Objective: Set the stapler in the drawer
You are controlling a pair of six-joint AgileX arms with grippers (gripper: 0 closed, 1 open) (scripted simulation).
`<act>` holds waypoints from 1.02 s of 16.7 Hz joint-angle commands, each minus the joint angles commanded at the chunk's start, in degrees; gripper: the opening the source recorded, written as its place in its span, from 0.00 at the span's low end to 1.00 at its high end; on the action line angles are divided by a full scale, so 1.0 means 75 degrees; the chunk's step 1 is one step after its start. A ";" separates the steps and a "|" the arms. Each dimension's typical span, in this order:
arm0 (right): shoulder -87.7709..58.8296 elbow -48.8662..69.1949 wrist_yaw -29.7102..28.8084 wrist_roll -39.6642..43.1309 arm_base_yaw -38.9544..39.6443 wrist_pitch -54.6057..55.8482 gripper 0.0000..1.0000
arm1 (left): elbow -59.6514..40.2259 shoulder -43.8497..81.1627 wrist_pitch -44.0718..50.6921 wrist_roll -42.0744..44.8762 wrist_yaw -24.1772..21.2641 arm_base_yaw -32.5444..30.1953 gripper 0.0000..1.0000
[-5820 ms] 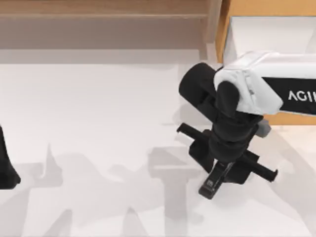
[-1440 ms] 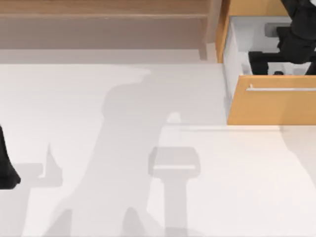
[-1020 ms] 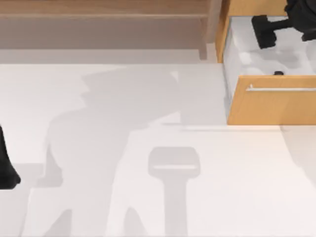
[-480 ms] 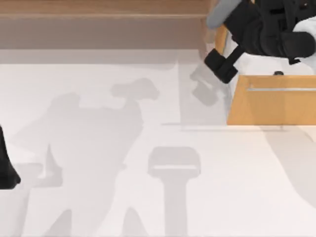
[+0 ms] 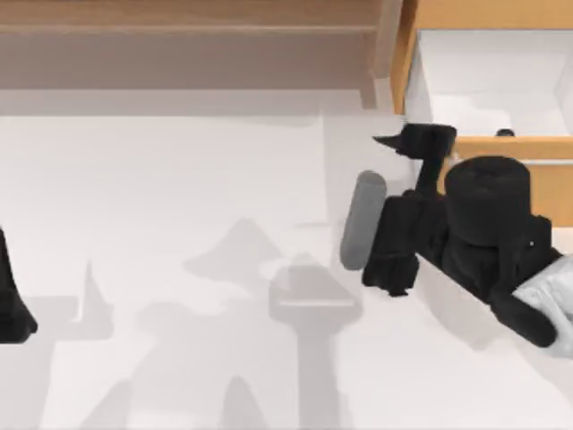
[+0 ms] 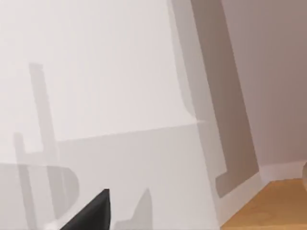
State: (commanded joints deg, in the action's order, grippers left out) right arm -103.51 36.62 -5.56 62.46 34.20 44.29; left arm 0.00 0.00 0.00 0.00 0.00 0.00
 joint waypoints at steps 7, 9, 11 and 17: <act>-0.0671 -0.2668 -0.1175 0.2589 -0.0548 0.5269 1.00 | 0.0000 0.0000 0.0000 0.0000 0.0000 0.0000 1.00; -0.0923 -0.2986 -0.1562 0.3029 -0.1042 0.6296 1.00 | 0.0000 0.0000 0.0000 0.0000 0.0000 0.0000 1.00; -0.1140 -0.3166 -0.1896 0.3347 -0.1517 0.7042 1.00 | 0.0000 0.0000 0.0000 0.0000 0.0000 0.0000 1.00; -0.1308 -0.3240 -0.2151 0.3552 -0.1913 0.7519 1.00 | 0.0000 0.0000 0.0000 0.0000 0.0000 0.0000 1.00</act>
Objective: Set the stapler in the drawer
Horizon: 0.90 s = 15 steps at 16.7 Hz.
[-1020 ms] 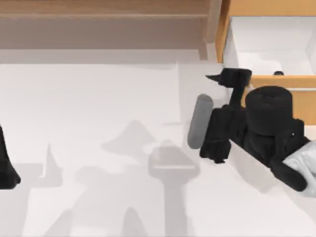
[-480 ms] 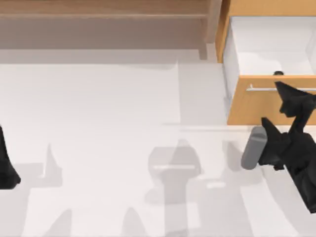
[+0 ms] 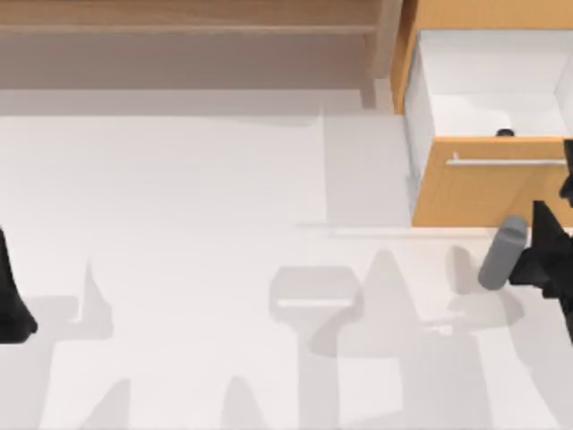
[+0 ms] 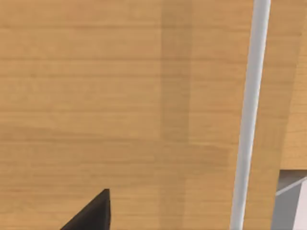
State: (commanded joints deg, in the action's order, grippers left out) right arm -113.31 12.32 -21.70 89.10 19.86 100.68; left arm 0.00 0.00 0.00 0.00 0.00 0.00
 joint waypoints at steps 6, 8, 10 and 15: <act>-0.0077 0.0403 0.0152 0.0002 -0.0155 -0.0322 1.00 | 0.0000 0.0000 0.0000 0.0000 0.0000 0.0000 1.00; -0.0114 0.0648 0.0260 0.0003 -0.0262 -0.0530 1.00 | 0.0000 0.0000 0.0000 0.0000 0.0000 0.0000 1.00; -0.0125 0.0719 0.0291 0.0002 -0.0293 -0.0589 1.00 | 0.0000 0.0000 0.0000 0.0000 0.0000 0.0000 1.00; -0.0125 0.0719 0.0291 0.0002 -0.0293 -0.0589 0.77 | 0.0000 0.0000 0.0000 0.0000 0.0000 0.0000 1.00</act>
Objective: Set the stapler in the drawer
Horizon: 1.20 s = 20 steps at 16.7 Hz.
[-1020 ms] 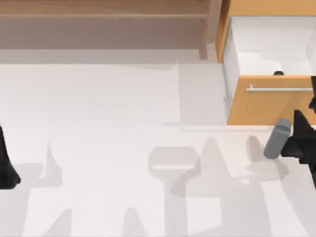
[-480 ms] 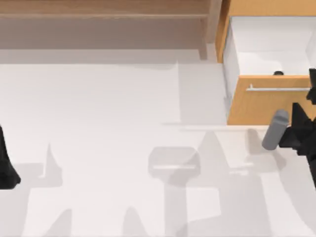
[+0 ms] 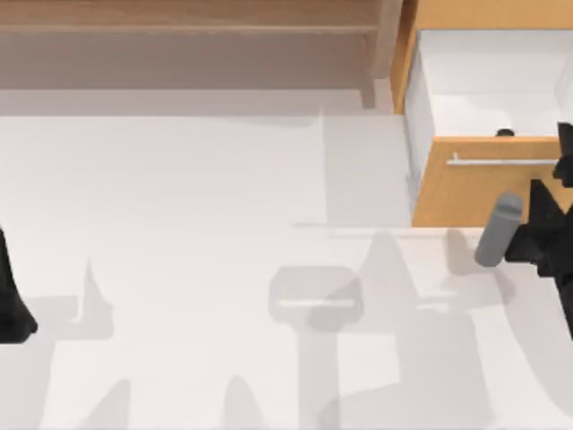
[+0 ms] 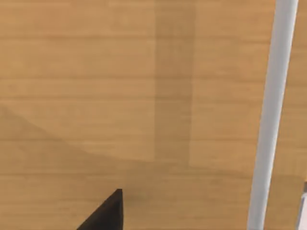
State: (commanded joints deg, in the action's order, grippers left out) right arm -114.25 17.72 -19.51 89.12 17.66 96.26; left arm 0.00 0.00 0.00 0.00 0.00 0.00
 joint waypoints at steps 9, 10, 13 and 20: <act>0.0000 0.0000 0.0000 0.0000 0.0000 0.0000 0.10 | 0.0000 0.0000 0.0000 0.0000 0.0000 0.0000 1.00; 0.0000 0.0000 0.0000 0.0000 0.0000 0.0000 0.02 | 0.0000 0.0000 0.0000 0.0000 0.0000 0.0000 1.00; 0.0000 0.0000 0.0000 0.0000 0.0000 0.0000 0.00 | 0.0000 0.0000 0.0000 0.0000 0.0000 0.0000 1.00; -0.0027 0.0011 -0.0001 -0.0025 0.0001 -0.0040 0.00 | 0.0000 0.0000 0.0000 0.0000 0.0000 0.0000 1.00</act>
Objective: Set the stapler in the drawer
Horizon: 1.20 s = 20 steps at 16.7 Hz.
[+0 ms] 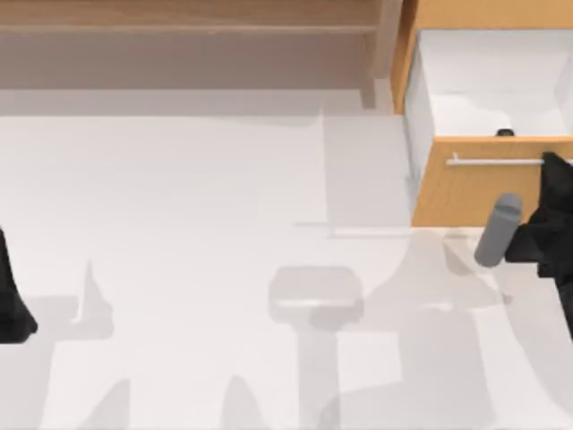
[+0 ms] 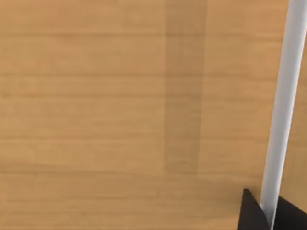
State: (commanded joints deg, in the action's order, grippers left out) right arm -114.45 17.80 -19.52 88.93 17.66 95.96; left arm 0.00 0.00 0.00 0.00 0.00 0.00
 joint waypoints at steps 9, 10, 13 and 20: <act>-0.0561 0.1832 0.0509 0.0013 -0.0511 -0.1247 0.00 | 0.0000 0.0000 0.0000 0.0000 0.0000 0.0000 1.00; -0.0576 0.1879 0.0525 0.0011 -0.0527 -0.1286 0.00 | 0.0000 0.0000 0.0000 0.0000 0.0000 0.0000 1.00; -0.0556 0.1842 0.0506 -0.0011 -0.0500 -0.1285 0.00 | 0.0000 0.0000 0.0000 0.0000 0.0000 0.0000 1.00; -0.1109 0.3414 0.0725 -0.0001 -0.0748 -0.2110 0.00 | 0.0000 0.0000 0.0000 0.0000 0.0000 0.0000 1.00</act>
State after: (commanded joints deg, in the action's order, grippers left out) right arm -122.76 43.40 -14.08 88.93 12.06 80.13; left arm 0.00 0.00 0.00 0.00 0.00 0.00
